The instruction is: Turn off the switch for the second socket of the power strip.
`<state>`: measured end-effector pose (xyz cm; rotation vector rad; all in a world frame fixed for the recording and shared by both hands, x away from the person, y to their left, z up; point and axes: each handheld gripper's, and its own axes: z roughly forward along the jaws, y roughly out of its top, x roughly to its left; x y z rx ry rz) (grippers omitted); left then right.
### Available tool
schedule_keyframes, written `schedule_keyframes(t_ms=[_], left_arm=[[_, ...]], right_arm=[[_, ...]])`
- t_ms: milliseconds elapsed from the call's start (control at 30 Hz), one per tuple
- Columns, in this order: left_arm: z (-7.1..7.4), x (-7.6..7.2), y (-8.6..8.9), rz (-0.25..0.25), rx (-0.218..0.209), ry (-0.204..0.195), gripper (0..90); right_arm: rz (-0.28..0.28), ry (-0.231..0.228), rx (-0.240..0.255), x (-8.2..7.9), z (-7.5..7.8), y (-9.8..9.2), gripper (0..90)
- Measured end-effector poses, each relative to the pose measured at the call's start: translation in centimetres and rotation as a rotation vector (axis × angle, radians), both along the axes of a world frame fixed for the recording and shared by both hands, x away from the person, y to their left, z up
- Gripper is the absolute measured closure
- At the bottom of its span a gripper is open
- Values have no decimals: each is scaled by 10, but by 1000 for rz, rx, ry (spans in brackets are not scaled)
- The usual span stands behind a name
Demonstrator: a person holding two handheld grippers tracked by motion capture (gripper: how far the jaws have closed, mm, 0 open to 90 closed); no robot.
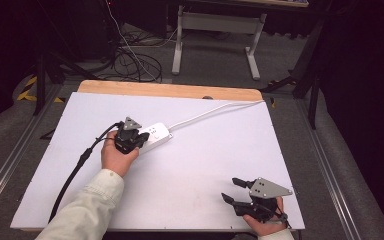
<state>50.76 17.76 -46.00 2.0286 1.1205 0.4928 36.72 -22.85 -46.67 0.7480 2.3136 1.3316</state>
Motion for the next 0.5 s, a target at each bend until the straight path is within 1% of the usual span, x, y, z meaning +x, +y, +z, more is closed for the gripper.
schedule_keyframes(t_ms=[67, 167, 200, 233, 267, 333, 500], left_arm=[[-1, 0, -1, -2, -1, 6, 900], [-2, 0, -1, 11, 18, 5, 900], [-2, 0, -2, 21, 14, 17, 900], [-2, 0, -2, 21, 14, 17, 900], [-2, 0, -1, 19, 28, 14, 900], [-2, 0, -1, 25, 36, 14, 900], [-3, 0, -1, 21, 33, 12, 900]], right_arm=[[1, -1, 0, 0, 0, 0, 386], [2, 1, 2, 0, 0, 0, 385], [2, -1, 0, 0, 0, 0, 385], [2, -1, 0, 0, 0, 0, 385], [2, -1, 0, 0, 0, 0, 384], [1, 0, -1, 0, 0, 0, 384], [2, 1, 1, 0, 0, 0, 385]])
